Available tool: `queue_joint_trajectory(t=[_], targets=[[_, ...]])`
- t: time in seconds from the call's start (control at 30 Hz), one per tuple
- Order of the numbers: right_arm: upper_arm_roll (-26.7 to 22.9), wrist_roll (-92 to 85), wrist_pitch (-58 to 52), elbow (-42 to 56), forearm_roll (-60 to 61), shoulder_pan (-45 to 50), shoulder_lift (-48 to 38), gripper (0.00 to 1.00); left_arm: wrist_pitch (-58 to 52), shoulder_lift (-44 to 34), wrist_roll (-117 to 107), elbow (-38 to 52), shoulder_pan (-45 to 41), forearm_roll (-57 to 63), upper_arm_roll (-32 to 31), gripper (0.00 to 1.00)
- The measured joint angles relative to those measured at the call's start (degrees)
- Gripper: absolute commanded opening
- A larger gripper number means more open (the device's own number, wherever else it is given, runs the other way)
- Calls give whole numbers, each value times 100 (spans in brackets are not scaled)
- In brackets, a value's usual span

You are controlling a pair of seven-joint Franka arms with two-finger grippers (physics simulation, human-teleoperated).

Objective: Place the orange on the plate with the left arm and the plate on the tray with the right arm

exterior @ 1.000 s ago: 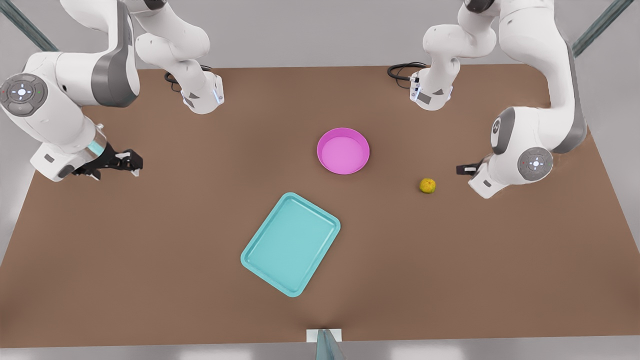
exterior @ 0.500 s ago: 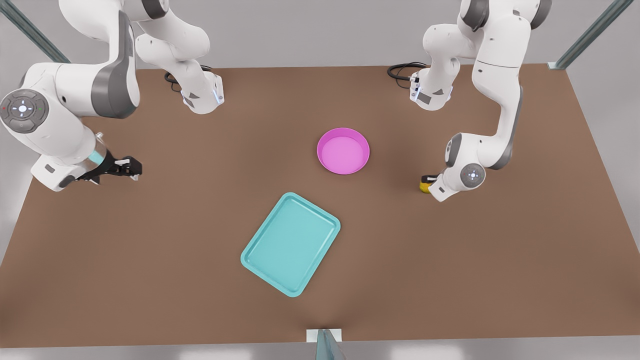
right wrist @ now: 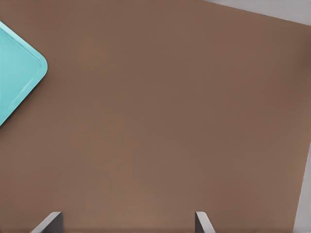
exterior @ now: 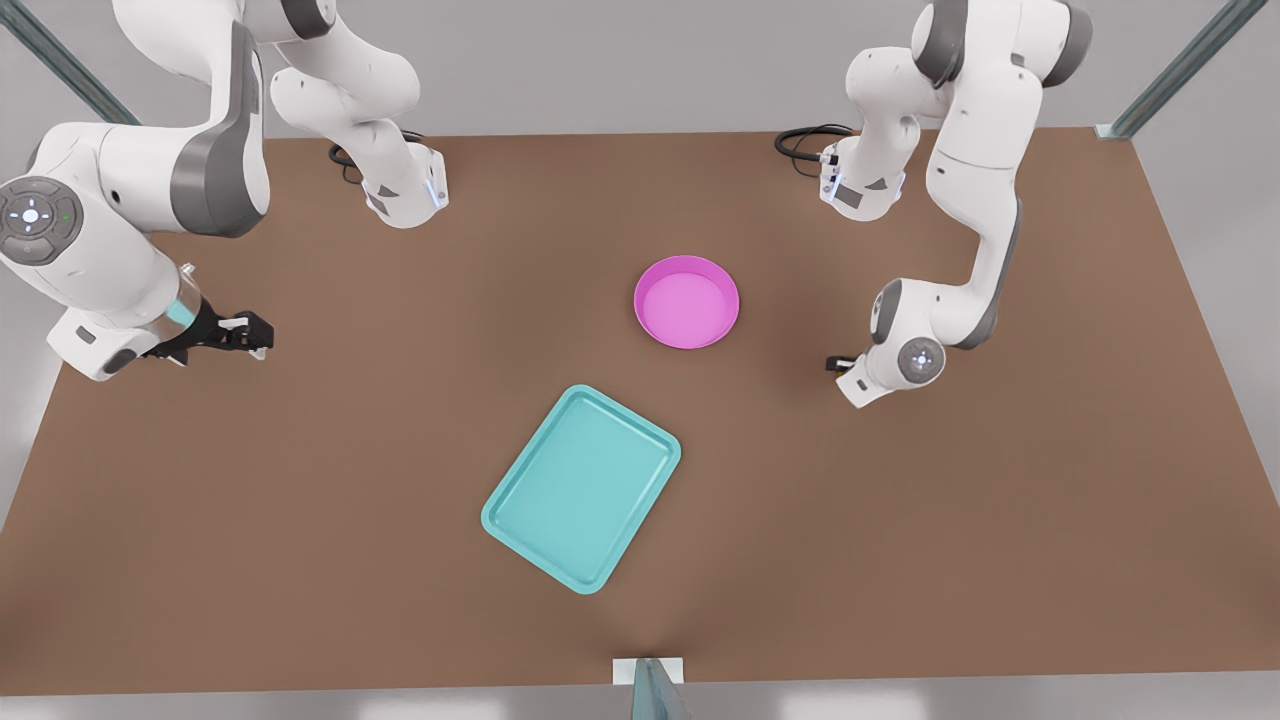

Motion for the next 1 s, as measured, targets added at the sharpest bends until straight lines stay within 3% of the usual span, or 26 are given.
queue_joint_trajectory(t=[0.17,0.33,0.4,0.57,0.63,0.73,0.83,0.93,1.0], targets=[[0,-3,5,3,2,3,0,100,102,108,60,1,0,-2,0,100],[-1,-5,9,5,2,2,20,100,164,158,90,2,0,13,0,65],[0,-6,9,8,1,3,31,100,169,124,77,3,-2,41,1,57],[0,-7,10,9,-1,3,35,100,119,-18,-3,39,-8,96,1,52],[0,-7,10,12,-1,3,35,100,46,-108,-68,102,-55,100,-29,56],[0,-7,10,7,-1,3,35,100,-499,-177,-300,711,-854,89,-172,57],[0,-8,10,11,-1,3,35,100,-1168,-108,-744,1389,-2276,-164,-521,57],[0,-8,10,10,-1,3,42,100,-1469,-68,-1286,1587,-3574,-450,-590,57],[0,-8,10,11,-1,3,49,100,-1510,-27,-1627,1600,-3850,-545,-594,57]])
